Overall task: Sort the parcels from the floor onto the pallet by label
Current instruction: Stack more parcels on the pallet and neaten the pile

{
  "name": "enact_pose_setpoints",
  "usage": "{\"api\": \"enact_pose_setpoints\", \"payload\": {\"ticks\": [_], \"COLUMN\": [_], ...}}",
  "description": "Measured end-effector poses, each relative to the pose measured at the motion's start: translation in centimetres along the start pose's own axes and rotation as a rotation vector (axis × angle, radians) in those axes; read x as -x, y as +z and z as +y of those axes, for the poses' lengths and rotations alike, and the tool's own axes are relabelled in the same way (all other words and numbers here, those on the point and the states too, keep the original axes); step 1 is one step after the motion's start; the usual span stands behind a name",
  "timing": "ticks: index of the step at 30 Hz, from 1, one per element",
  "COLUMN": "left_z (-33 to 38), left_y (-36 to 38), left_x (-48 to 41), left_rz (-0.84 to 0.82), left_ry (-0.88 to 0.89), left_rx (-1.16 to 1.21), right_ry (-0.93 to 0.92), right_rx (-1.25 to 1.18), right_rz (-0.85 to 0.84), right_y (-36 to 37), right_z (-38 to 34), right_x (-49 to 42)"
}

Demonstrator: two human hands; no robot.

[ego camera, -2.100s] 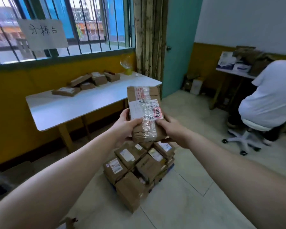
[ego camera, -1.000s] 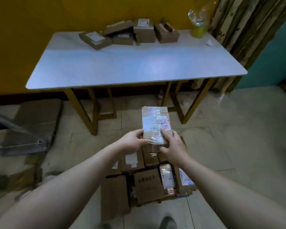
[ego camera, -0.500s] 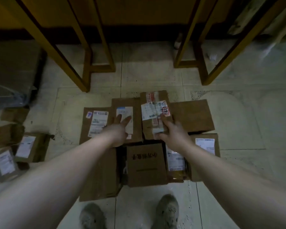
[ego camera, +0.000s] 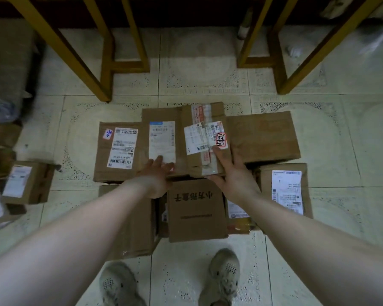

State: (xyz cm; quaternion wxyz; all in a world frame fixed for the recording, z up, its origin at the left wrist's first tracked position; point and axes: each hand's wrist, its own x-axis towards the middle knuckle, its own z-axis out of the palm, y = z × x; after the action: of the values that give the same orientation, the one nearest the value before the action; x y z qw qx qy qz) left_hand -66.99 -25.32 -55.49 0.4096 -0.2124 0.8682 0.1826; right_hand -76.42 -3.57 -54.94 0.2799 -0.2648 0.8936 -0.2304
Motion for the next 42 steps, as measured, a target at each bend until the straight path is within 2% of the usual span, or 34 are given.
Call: {"api": "enact_pose_setpoints", "payload": {"ticks": [7, 13, 21, 25, 30, 36, 42], "left_z": [-1.1, -1.4, -2.1, -3.5, -6.3, -9.2, -11.4], "left_y": [0.1, 0.5, -1.1, -4.4, -9.6, -15.1, -20.6], "left_x": [0.2, -0.1, 1.9, 7.5, 17.9, 30.8, 42.8], "left_rz": [0.028, 0.049, 0.087, 0.191, 0.247, 0.359, 0.538], "left_ry": [-0.006, 0.016, 0.001, -0.031, -0.031, -0.016, 0.009], "left_rx": [-0.012, -0.016, 0.064, 0.131, 0.256, 0.302, 0.346], "right_ry": [0.065, 0.117, 0.212, 0.280, 0.318, 0.297, 0.186], "right_rx": [-0.033, 0.073, 0.228, 0.269, 0.186, 0.138, 0.133], "right_rz": [-0.039, -0.040, -0.136, -0.139, -0.073, 0.000, 0.086], "right_y": [0.6, 1.0, -1.0, -5.1, -11.5, -17.6, -22.4], "right_z": [0.1, -0.2, -2.6, -6.9, -15.9, -26.9, -34.8], "right_x": [-0.7, -0.8, 0.1, 2.4, 7.8, 15.2, 21.2]}}
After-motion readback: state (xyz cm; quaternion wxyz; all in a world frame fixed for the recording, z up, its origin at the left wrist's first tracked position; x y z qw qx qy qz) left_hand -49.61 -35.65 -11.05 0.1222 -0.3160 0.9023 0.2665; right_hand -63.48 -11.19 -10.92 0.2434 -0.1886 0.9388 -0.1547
